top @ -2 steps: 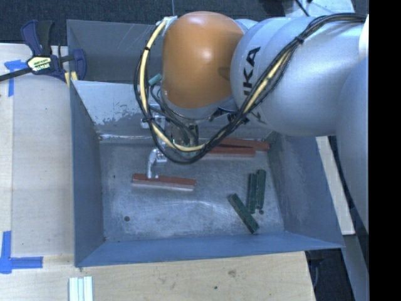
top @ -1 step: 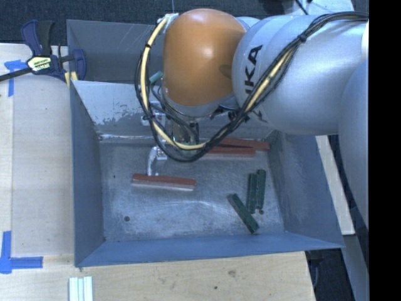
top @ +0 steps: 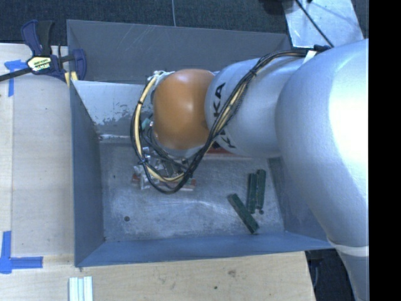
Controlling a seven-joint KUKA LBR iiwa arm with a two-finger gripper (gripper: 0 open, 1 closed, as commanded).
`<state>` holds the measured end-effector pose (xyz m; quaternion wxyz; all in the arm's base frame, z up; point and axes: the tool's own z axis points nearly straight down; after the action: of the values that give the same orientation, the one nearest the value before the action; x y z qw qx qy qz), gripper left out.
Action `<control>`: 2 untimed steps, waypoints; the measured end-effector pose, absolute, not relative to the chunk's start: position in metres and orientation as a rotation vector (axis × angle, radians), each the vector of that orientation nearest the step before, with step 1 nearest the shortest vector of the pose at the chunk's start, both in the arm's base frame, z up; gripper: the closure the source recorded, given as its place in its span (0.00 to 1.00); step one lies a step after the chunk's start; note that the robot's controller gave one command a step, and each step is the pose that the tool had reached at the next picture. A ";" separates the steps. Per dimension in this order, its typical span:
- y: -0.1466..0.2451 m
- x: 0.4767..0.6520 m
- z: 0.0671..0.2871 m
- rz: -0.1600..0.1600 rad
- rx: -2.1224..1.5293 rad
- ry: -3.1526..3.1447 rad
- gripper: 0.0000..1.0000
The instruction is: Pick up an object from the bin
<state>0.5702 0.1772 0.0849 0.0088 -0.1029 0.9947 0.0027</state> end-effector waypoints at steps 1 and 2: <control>0.177 0.570 0.085 0.009 -0.320 3.108 1.00; 0.175 0.564 0.129 0.000 -0.340 3.123 1.00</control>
Offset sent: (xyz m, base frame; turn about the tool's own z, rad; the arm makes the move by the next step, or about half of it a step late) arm -0.0053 0.0004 0.1744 -0.0360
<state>0.5637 0.1753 0.1288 0.0003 -0.1083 0.9941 0.0000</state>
